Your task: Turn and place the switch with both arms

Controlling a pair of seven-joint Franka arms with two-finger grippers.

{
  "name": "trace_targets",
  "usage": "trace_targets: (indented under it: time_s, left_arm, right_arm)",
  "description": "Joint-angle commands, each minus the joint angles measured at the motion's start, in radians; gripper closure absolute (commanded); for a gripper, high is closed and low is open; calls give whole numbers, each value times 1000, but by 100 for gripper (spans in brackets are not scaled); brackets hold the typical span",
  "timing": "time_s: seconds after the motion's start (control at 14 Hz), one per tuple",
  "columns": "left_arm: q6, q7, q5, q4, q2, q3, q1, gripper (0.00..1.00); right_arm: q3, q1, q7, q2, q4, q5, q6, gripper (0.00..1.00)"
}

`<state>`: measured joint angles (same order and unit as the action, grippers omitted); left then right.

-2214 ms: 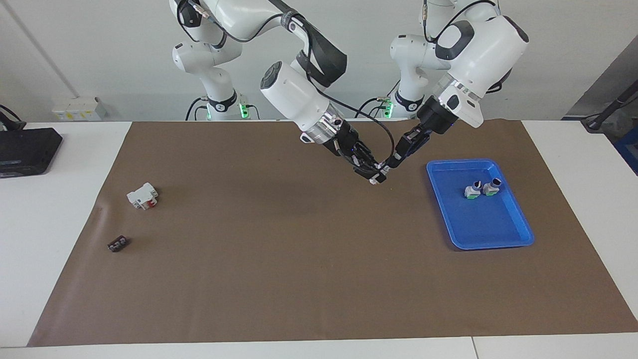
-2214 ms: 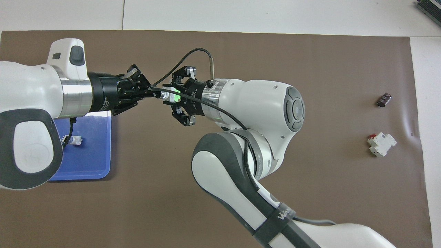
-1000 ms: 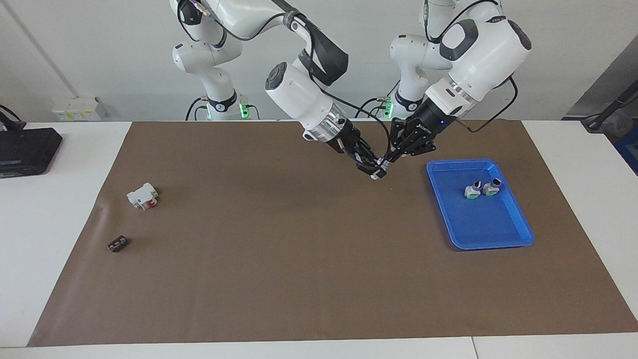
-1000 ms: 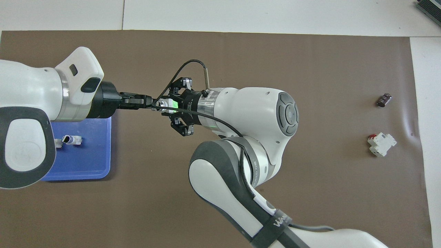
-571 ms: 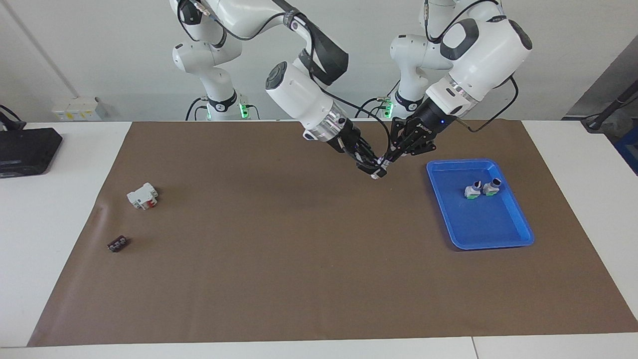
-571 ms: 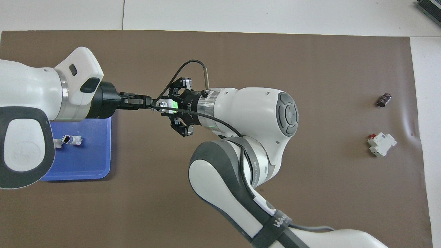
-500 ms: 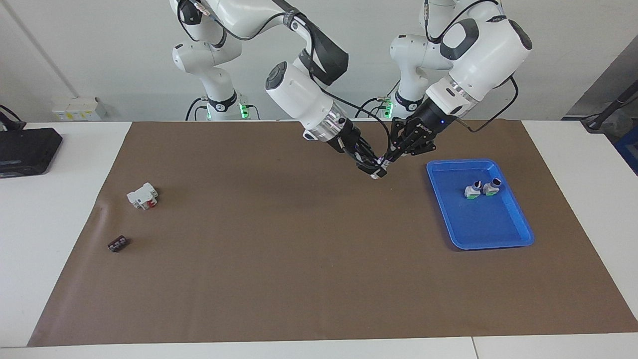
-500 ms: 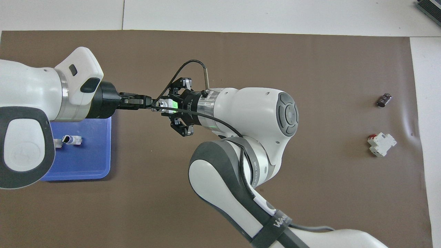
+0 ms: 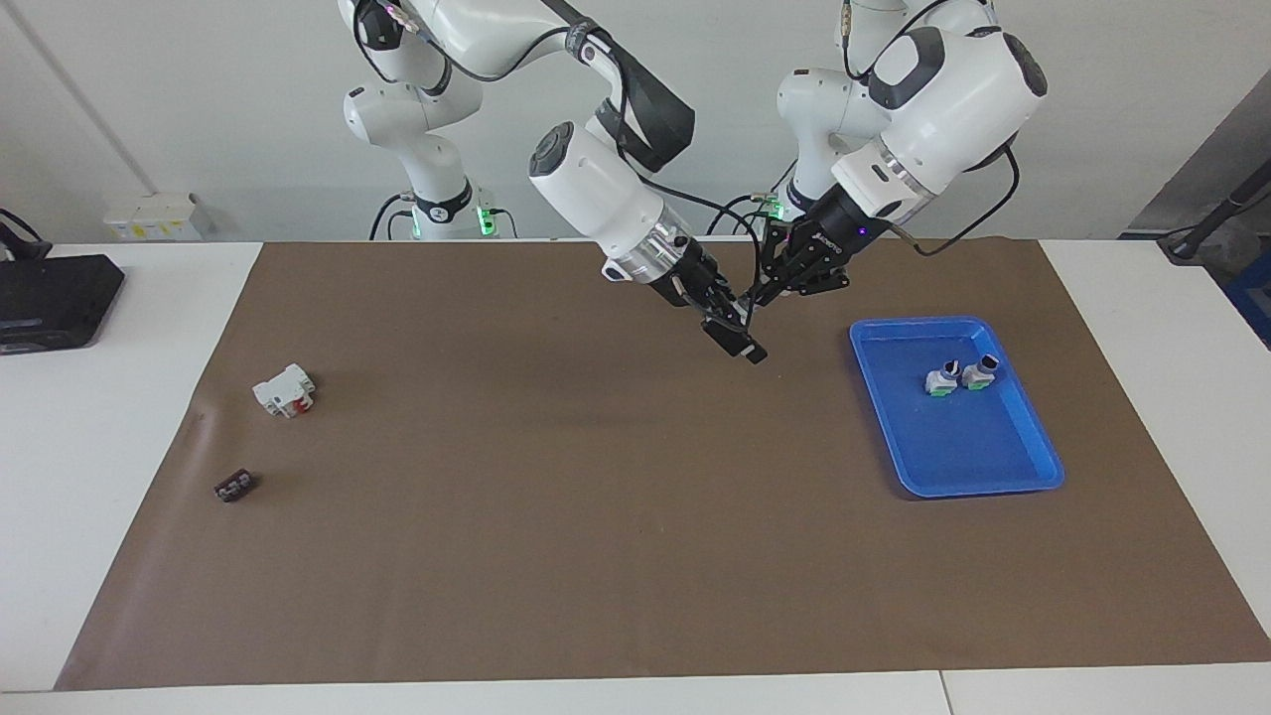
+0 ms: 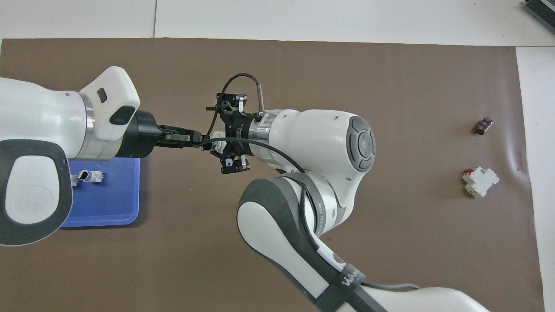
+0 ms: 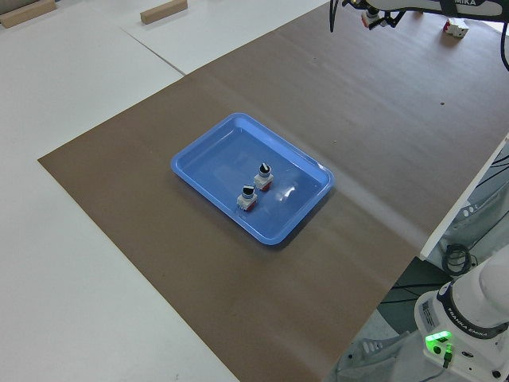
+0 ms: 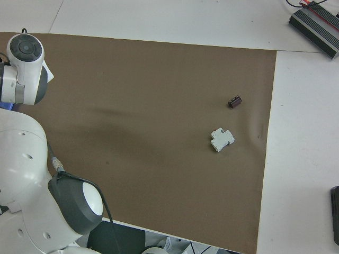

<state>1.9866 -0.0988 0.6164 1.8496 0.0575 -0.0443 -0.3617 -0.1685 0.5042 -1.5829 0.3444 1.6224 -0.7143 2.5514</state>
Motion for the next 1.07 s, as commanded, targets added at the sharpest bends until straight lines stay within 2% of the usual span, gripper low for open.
trace_targets:
  time_s: [0.0, 0.29, 0.57, 0.86, 1.0]
  left_arm:
    - [-45, -4, 11, 36, 35, -8, -5, 100]
    - [-43, -7, -12, 37, 33, -8, 75, 100]
    - [-43, -4, -133, 39, 28, -8, 145, 100]
    - [-48, -7, -236, 42, 28, -8, 211, 100]
    - [-48, -7, -302, 45, 28, -8, 242, 100]
  right_arm:
    - [0, -18, 15, 22, -27, 26, 24, 3]
    - [4, -30, 46, -7, 5, 27, 18, 2]
    - [6, -65, 69, -73, 63, 114, -48, 2]
    - [6, -183, 336, -231, 197, 167, -144, 1]
    - [6, -255, 505, -261, 217, 253, -221, 1]
